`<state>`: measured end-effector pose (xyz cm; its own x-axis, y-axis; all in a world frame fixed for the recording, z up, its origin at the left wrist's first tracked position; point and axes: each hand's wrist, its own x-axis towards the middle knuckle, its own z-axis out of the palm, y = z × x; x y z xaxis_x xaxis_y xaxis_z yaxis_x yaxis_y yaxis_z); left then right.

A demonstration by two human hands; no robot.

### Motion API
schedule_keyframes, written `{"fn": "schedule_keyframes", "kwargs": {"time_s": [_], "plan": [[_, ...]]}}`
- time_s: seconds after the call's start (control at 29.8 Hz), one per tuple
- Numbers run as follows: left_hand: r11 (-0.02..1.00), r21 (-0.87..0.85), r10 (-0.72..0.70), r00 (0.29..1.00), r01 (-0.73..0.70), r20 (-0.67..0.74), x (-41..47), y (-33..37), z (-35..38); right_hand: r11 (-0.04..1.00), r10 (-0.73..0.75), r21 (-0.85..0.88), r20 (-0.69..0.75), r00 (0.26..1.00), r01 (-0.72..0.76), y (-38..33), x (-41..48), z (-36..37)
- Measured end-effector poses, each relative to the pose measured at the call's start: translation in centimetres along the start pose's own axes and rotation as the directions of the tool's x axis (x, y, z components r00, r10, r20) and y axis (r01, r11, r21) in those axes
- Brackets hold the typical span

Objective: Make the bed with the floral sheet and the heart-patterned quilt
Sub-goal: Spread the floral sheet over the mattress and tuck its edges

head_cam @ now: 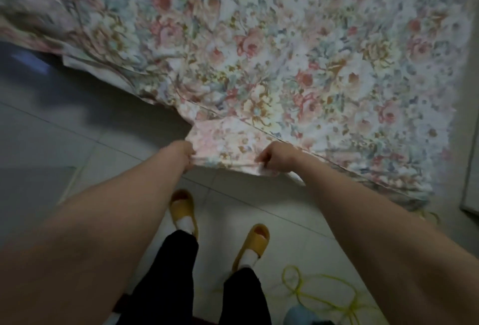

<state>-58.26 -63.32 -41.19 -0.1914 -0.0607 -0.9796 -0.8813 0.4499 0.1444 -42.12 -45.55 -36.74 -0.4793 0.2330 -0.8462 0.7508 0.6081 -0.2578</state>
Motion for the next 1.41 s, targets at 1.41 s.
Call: {"fn": "schedule_keyframes", "kwargs": {"time_s": [1.41], "plan": [[0.08,0.97,0.759,0.645,-0.23,0.091,5.9,11.5,-9.0,0.936,-0.045,0.346,-0.061,0.997,0.063,-12.3,7.3,6.0]]}}
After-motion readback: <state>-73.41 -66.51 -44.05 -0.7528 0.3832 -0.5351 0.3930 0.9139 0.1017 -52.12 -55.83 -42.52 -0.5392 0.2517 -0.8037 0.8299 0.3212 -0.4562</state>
